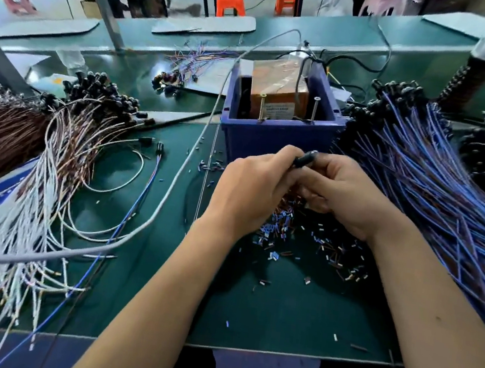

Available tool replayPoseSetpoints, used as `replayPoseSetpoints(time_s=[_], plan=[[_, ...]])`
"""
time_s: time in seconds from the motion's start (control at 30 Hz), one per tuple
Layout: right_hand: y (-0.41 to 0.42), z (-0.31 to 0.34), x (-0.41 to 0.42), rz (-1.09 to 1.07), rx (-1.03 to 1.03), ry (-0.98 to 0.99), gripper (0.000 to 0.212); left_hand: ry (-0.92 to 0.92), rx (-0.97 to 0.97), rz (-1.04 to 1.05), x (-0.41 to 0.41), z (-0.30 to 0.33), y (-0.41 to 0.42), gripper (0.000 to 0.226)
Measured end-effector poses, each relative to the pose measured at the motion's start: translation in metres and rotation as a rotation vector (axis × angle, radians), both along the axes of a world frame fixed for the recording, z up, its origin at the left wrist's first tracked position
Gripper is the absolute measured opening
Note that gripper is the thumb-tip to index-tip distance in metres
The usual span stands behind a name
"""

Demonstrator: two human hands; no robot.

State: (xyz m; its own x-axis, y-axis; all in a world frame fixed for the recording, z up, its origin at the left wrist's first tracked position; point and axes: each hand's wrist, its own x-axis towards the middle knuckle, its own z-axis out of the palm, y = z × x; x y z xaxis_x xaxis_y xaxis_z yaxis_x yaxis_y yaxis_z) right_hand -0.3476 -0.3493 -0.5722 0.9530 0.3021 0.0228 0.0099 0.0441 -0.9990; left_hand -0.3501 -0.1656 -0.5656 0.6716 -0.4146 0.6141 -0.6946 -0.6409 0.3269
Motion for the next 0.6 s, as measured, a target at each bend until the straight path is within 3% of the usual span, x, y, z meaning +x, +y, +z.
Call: replayPoseSetpoints(time_s=[0.23,0.4,0.6], plan=[[-0.002,-0.002,0.004,-0.15,0.037,0.054,0.02,-0.012,-0.047,0.055,0.005,-0.008,0.015,0.007],[-0.003,-0.005,0.009,-0.273,0.079,0.041,0.007,-0.04,-0.1,0.147,0.006,-0.011,0.018,0.008],[0.003,-0.009,0.009,-0.29,0.009,-0.129,0.005,0.038,-0.116,-0.01,0.003,-0.011,0.01,0.026]])
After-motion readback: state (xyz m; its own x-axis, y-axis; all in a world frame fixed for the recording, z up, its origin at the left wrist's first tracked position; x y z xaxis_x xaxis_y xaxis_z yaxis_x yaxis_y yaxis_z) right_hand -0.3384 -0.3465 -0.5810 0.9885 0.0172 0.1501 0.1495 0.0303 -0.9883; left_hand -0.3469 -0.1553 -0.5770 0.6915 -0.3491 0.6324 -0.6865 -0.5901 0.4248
